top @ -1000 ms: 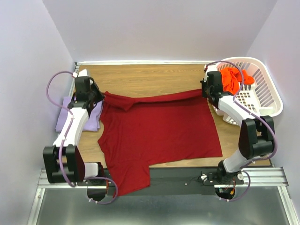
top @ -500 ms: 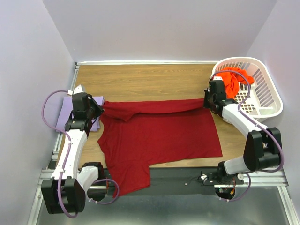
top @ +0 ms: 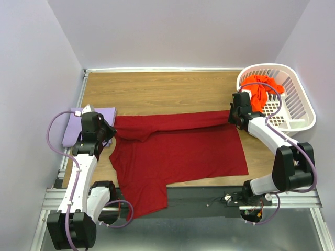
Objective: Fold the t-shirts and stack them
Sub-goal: Fold the tshirt
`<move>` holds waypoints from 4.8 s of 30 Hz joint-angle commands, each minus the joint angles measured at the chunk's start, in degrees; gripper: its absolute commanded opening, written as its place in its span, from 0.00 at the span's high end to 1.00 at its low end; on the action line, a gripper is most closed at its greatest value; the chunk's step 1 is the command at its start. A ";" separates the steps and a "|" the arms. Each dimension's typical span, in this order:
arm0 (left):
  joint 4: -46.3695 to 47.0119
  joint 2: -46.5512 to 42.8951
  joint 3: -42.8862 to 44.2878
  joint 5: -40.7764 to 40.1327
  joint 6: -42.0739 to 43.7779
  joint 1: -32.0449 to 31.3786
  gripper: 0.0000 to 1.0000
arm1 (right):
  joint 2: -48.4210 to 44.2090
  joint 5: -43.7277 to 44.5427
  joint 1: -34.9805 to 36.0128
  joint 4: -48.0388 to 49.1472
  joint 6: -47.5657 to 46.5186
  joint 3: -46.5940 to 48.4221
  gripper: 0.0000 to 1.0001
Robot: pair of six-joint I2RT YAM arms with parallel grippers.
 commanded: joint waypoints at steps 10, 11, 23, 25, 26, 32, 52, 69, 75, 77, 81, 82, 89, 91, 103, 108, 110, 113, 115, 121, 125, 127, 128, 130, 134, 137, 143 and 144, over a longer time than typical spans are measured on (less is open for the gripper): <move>-2.52 -2.43 -5.41 3.87 -1.98 -0.20 1.00 | 3.61 4.17 -0.46 -1.71 2.18 -1.19 0.96; -2.35 -2.52 -5.50 4.13 -1.98 -0.11 1.00 | 3.78 4.08 -0.46 -1.71 2.27 -1.27 0.96; -3.31 -2.61 -6.11 6.42 -1.37 -0.20 0.96 | 4.40 2.59 -0.46 -2.76 2.28 -1.10 0.78; -3.22 -2.61 -6.11 6.68 -1.10 -0.20 0.96 | 3.79 0.92 -0.46 -3.11 1.74 -0.66 0.71; -3.14 -2.61 -6.11 6.86 -0.93 -0.20 0.96 | 3.26 -1.70 -0.29 -3.29 1.14 -0.48 0.66; -1.73 -2.26 -5.76 7.39 -0.14 -0.28 0.96 | -0.60 -11.46 3.14 -3.38 -1.77 1.36 0.39; 13.12 18.90 3.99 -0.35 8.12 -0.28 0.96 | 18.35 -25.02 38.21 10.42 -13.98 13.82 0.51; 17.78 31.67 7.33 0.62 12.70 -1.25 0.96 | 37.79 -27.92 45.68 11.12 -24.09 32.65 0.55; 17.87 31.93 7.51 0.79 12.78 -1.34 0.96 | 42.28 -27.57 46.65 11.39 -24.45 35.99 0.55; 17.96 31.93 7.33 0.88 12.87 -1.43 0.96 | 43.33 -27.74 46.74 11.39 -24.54 36.78 0.55; 18.05 31.84 7.42 0.88 12.96 -1.69 0.96 | 44.74 -27.30 46.82 11.47 -24.54 37.92 0.55; 18.05 31.84 7.42 0.79 12.96 -1.69 0.96 | 45.09 -27.04 46.83 11.47 -24.54 38.10 0.55; 18.05 31.84 7.16 1.14 12.78 -1.86 0.96 | 46.59 -24.93 46.82 11.65 -23.57 38.54 0.62; 18.05 31.84 7.25 1.14 12.87 -1.87 0.97 | 46.85 -24.31 46.74 11.83 -23.48 38.28 0.68; 17.96 30.97 7.07 0.36 12.96 -2.04 0.97 | 44.93 -23.17 46.74 12.88 -21.72 36.70 1.00; 16.12 28.60 6.98 -0.96 12.52 -2.04 0.97 | 40.53 -23.78 46.74 12.79 -22.42 34.33 1.00; 13.84 26.93 7.24 -0.88 11.91 -2.04 0.97 | 38.60 -24.49 46.74 12.79 -22.51 33.10 1.00; 10.85 24.03 7.07 -1.32 11.38 -2.13 0.96 | 36.05 -25.63 46.74 12.70 -22.86 30.81 0.99; 8.48 21.58 6.46 -1.75 10.50 -2.22 0.97 | 34.56 -25.89 46.82 12.35 -23.04 29.41 1.00; 3.64 14.46 2.95 -0.61 8.04 -2.22 0.97 | 32.35 -27.56 46.74 12.18 -23.48 26.33 1.00; -0.66 11.72 2.50 -1.75 7.86 -2.13 0.96 | 30.42 -28.01 46.74 12.09 -24.00 24.39 1.00; -2.25 10.67 2.76 -1.58 7.78 -2.13 0.96 | 29.19 -28.53 46.74 12.09 -24.18 23.34 1.00; -3.65 10.31 2.76 -1.41 7.69 -2.13 0.96 | 28.84 -28.79 46.74 12.09 -24.44 22.99 1.00; -4.54 9.09 2.50 -0.44 7.42 -2.13 0.96 | 27.52 -29.50 46.82 11.91 -24.71 21.76 1.00; -7.52 7.50 1.62 0.53 6.90 -2.13 0.96 | 26.20 -29.94 46.74 11.74 -25.32 19.91 1.00; -8.49 6.71 0.22 0.88 6.63 -2.13 0.96 | 26.55 -30.55 46.65 11.74 -25.76 19.12 1.00; -9.72 6.27 -1.72 4.04 5.75 -2.30 0.95 | 28.04 -30.29 46.65 11.47 -26.55 18.68 0.99; -9.90 6.27 -1.72 3.96 5.58 -2.30 0.95 | 28.22 -30.12 46.74 11.47 -26.73 18.59 0.99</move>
